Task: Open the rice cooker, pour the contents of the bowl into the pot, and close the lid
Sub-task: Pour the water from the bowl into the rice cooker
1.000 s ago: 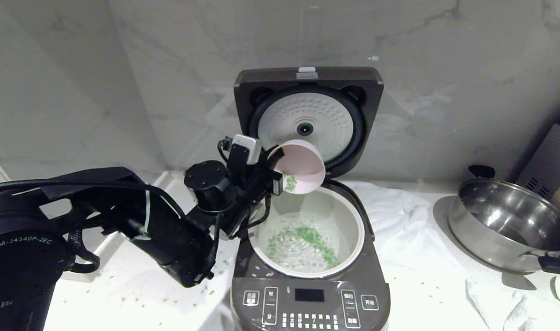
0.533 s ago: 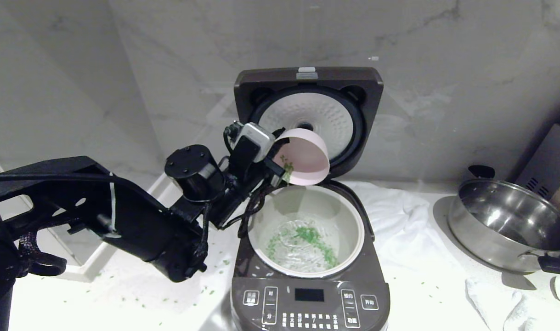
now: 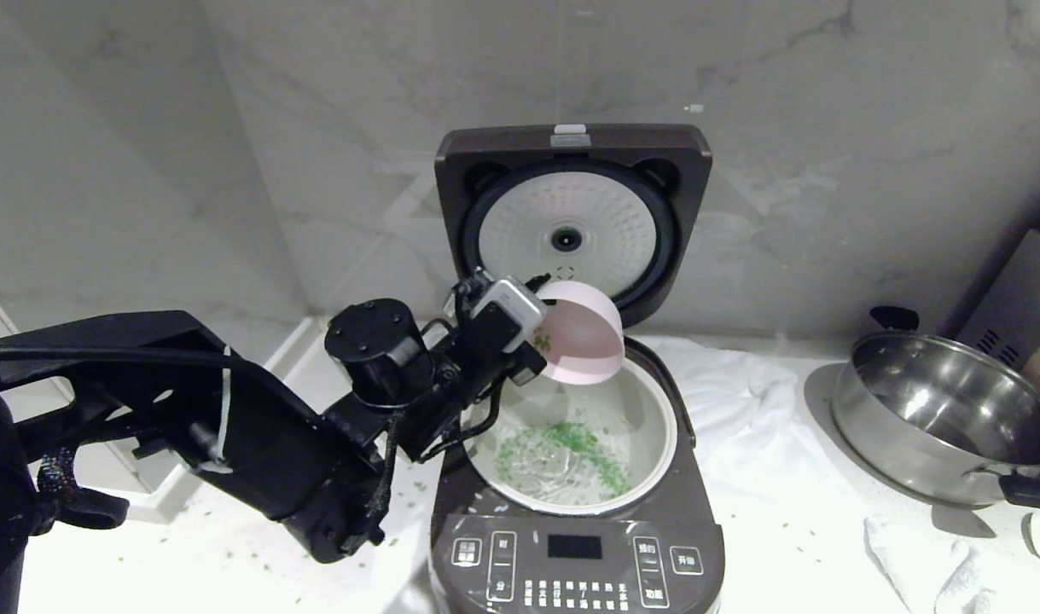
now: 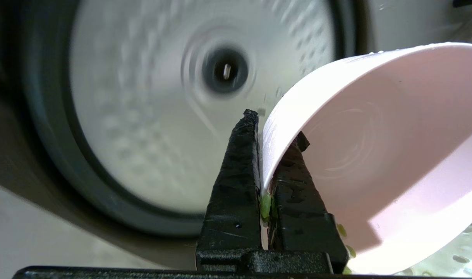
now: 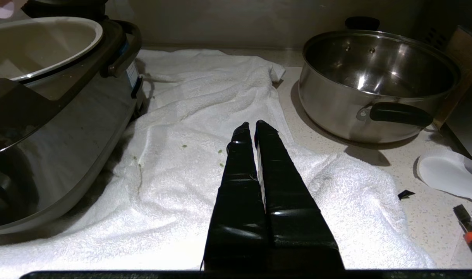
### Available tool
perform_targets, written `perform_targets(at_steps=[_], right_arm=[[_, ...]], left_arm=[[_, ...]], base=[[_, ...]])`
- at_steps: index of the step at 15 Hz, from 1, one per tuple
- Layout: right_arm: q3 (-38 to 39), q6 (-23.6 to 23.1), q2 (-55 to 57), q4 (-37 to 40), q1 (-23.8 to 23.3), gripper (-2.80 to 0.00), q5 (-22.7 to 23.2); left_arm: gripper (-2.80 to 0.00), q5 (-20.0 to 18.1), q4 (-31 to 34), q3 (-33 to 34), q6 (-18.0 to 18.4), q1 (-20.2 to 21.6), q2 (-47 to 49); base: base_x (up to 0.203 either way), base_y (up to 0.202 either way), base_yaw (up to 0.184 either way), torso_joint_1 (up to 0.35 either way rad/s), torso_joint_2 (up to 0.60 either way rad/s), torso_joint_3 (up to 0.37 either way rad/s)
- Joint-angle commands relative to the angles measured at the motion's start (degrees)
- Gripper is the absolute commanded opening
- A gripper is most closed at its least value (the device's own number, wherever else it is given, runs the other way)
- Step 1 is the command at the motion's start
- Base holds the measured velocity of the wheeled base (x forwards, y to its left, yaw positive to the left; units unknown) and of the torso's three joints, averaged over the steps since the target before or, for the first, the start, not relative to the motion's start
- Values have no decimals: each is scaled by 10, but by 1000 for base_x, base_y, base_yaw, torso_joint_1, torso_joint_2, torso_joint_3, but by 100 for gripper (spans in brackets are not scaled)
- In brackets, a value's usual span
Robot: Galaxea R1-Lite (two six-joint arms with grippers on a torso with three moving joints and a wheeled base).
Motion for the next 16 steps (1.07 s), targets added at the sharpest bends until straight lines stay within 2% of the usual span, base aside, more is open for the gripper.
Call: perform_targets(at_steps=[1, 2, 5, 6, 8, 11, 14, 16], right_arm=[[1, 0, 0, 0, 0, -280, 0], [1, 0, 0, 0, 0, -280, 0], [1, 0, 0, 0, 0, -280, 0], [1, 0, 0, 0, 0, -280, 0], [1, 0, 0, 0, 0, -280, 0], [1, 0, 0, 0, 0, -280, 0], [1, 0, 0, 0, 0, -280, 0], [1, 0, 0, 0, 0, -280, 0]], left_arm=[[-280, 25, -5, -15, -20, -4, 18], [-280, 57, -5, -31, -33, -7, 21], [-280, 226, -5, -101, -130, -35, 55], [-280, 246, -5, -110, -163, -40, 57], [-280, 247, -5, -109, -202, -41, 48], [-280, 238, -5, -86, -209, -41, 35], [-280, 192, -5, -23, -209, -46, 27], [-280, 183, -5, -8, -211, -44, 19]], base=[[0, 0, 0, 0, 0, 0], [0, 0, 0, 0, 0, 0], [0, 0, 0, 0, 0, 0], [0, 0, 0, 0, 0, 0], [0, 0, 0, 0, 0, 0], [0, 0, 0, 0, 0, 0], [0, 0, 0, 0, 0, 0], [0, 0, 0, 0, 0, 0]])
